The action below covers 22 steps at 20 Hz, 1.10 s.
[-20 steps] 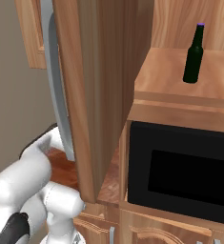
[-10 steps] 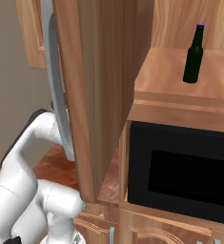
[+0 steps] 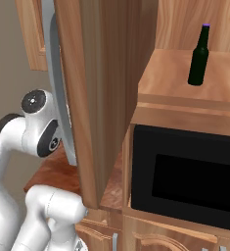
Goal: Sort all alcoholic drinks to one cabinet, and non-alcoholic drinks to the other.
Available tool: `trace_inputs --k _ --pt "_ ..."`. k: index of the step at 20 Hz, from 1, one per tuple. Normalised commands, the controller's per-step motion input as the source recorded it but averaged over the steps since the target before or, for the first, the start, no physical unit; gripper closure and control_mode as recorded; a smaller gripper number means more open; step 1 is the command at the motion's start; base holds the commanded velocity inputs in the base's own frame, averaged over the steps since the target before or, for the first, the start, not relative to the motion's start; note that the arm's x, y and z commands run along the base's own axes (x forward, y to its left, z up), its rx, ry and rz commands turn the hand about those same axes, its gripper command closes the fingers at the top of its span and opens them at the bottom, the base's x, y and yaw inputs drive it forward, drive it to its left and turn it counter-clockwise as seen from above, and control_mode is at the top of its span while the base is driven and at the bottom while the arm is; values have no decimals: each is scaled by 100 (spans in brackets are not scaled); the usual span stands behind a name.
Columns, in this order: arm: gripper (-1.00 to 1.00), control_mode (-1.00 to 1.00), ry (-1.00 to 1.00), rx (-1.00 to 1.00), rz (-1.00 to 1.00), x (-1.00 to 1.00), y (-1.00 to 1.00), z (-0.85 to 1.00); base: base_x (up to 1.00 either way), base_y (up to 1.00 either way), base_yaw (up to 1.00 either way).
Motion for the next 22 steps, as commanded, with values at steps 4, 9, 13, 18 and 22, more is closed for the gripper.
trace_inputs --k 4,9,13,18,22 --pt "100 -100 0 4 1 -61 21 27 0 0 0" --pt "100 -100 0 2 2 -51 28 25 0 0 0" --pt "100 -100 0 0 1 -19 3 6 0 0 0" --pt "100 -100 2 0 0 -8 0 0 0 0 0" --pt "100 100 0 0 0 0 0 0 -89 -4 0"
